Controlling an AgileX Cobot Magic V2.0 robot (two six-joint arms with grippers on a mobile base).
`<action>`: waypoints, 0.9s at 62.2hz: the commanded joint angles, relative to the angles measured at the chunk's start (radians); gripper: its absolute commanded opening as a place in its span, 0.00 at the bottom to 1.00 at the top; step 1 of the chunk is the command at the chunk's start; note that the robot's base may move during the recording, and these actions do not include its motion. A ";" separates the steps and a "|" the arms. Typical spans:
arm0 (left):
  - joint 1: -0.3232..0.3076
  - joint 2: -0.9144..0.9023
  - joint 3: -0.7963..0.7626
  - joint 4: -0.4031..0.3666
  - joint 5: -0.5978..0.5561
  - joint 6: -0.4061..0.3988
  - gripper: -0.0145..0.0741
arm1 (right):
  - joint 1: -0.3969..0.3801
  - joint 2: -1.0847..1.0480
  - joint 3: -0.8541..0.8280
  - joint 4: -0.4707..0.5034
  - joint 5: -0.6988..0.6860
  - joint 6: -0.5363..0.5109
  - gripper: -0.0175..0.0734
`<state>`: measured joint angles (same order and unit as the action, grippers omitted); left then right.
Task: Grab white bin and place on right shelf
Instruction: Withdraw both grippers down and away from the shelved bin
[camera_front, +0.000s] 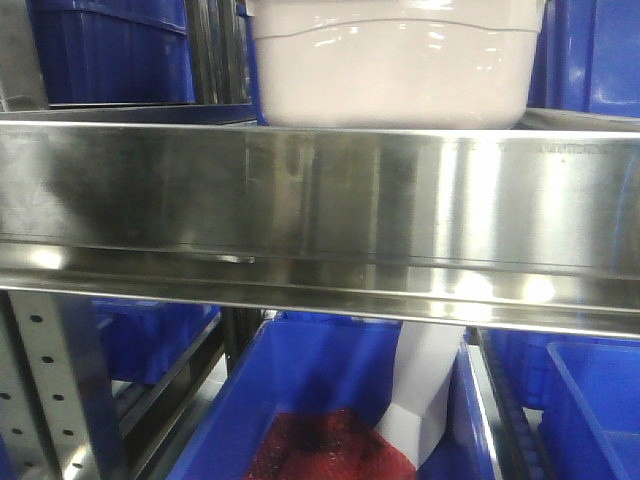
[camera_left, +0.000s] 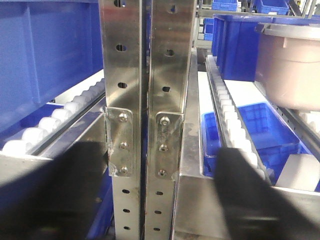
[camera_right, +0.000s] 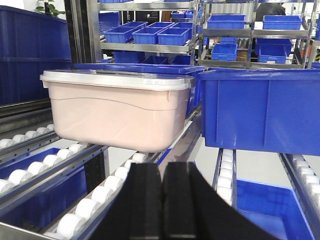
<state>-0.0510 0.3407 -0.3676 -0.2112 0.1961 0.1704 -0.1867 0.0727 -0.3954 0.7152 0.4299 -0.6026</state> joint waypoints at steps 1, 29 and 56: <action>-0.006 0.006 -0.028 -0.002 -0.085 -0.004 0.03 | -0.003 0.012 -0.024 0.027 -0.076 0.000 0.28; -0.006 0.006 -0.028 -0.002 -0.085 -0.004 0.03 | -0.003 0.012 -0.024 0.027 -0.076 0.000 0.28; -0.006 0.006 -0.028 -0.002 -0.085 -0.004 0.03 | -0.003 0.012 -0.024 0.027 -0.076 0.000 0.28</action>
<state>-0.0510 0.3407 -0.3653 -0.2089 0.1976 0.1704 -0.1867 0.0727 -0.3954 0.7152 0.4299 -0.6026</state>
